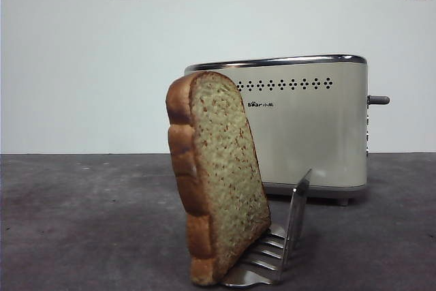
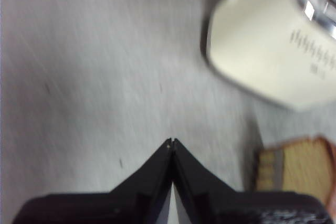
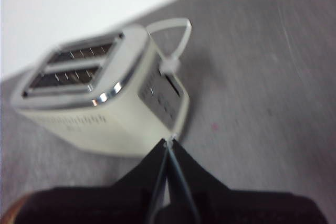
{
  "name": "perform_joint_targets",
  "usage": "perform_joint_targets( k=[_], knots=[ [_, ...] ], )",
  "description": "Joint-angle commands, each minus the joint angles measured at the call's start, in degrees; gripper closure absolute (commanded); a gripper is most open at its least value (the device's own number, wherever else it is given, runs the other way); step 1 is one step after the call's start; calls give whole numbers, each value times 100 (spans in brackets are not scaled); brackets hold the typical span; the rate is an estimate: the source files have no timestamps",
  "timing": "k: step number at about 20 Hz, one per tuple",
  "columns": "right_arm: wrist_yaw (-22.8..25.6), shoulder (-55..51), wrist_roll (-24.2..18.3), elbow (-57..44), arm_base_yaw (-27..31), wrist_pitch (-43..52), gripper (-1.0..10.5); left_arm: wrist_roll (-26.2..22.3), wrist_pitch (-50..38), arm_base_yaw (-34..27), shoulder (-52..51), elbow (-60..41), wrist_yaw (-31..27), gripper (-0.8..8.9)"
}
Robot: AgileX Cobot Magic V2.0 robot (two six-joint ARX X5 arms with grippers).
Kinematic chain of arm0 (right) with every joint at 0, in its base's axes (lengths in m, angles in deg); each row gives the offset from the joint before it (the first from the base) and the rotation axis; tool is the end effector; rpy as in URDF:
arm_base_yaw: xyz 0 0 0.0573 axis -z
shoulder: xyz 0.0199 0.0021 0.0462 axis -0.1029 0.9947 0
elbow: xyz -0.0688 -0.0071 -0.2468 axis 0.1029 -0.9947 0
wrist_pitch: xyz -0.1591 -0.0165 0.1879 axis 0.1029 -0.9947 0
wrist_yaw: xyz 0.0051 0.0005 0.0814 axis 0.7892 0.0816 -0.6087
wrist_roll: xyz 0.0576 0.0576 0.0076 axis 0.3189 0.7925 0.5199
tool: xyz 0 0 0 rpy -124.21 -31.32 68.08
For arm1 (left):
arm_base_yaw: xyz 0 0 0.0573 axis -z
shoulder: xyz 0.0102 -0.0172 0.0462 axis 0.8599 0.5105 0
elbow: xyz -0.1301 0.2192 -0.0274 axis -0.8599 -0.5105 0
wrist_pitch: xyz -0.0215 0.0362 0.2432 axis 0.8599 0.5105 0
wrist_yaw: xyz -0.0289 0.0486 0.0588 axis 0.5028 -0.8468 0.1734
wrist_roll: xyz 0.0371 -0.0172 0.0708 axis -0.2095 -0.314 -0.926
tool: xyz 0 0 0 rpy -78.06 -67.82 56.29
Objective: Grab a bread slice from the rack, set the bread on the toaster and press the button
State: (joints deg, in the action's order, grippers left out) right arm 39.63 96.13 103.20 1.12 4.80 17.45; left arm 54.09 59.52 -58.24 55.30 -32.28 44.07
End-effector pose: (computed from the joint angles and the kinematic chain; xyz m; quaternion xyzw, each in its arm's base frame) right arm 0.1050 0.0132 0.2844 0.2138 0.2300 0.0437 0.9484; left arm 0.1813 -0.0312 0.2548 -0.1946 0.4141 -0.1481 0.8768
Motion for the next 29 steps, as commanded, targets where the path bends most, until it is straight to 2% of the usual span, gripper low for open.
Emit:
perform_joint_targets(
  k=[1, 4, 10, 13, 14, 17, 19, 20, 26, 29],
  knots=[
    [0, 221, -22, 291, -4, -393, 946, -160, 328, 192, 221, 249, 24, 819],
    [-4, 446, -179, 544, -4, -796, 946, -160, 715, 485, 485, 546, 24, 819],
    [-114, 870, -767, 883, -4, -1176, 946, -343, 1528, 1294, 1217, 1373, 26, 819],
    [-114, 1167, -1130, 1064, -4, -1377, 946, -597, 2177, 1853, 2026, 2295, 24, 806],
    [-111, 1248, -1217, 1099, -4, -1416, 946, -605, 2249, 2002, 2245, 2531, 22, 785],
    [-109, 1491, -1482, 1202, -4, -1543, 947, -612, 2293, 2468, 2938, 3185, 22, 503],
    [-111, 1606, -1582, 1207, -4, -1547, 947, -761, 2286, 2721, 3329, 3515, 24, 342],
    [-111, 1650, -1613, 1207, -4, -1552, 946, -855, 2282, 2863, 3497, 3641, 17, 299],
    [-109, 1788, -1657, 1207, -4, -1556, 946, -1073, 2194, 3637, 4291, 3904, -20, 274],
    [-109, 1788, -1681, 1207, -4, -1563, 946, -1102, 1884, 3906, 4575, 3904, -24, 275]
  ],
)
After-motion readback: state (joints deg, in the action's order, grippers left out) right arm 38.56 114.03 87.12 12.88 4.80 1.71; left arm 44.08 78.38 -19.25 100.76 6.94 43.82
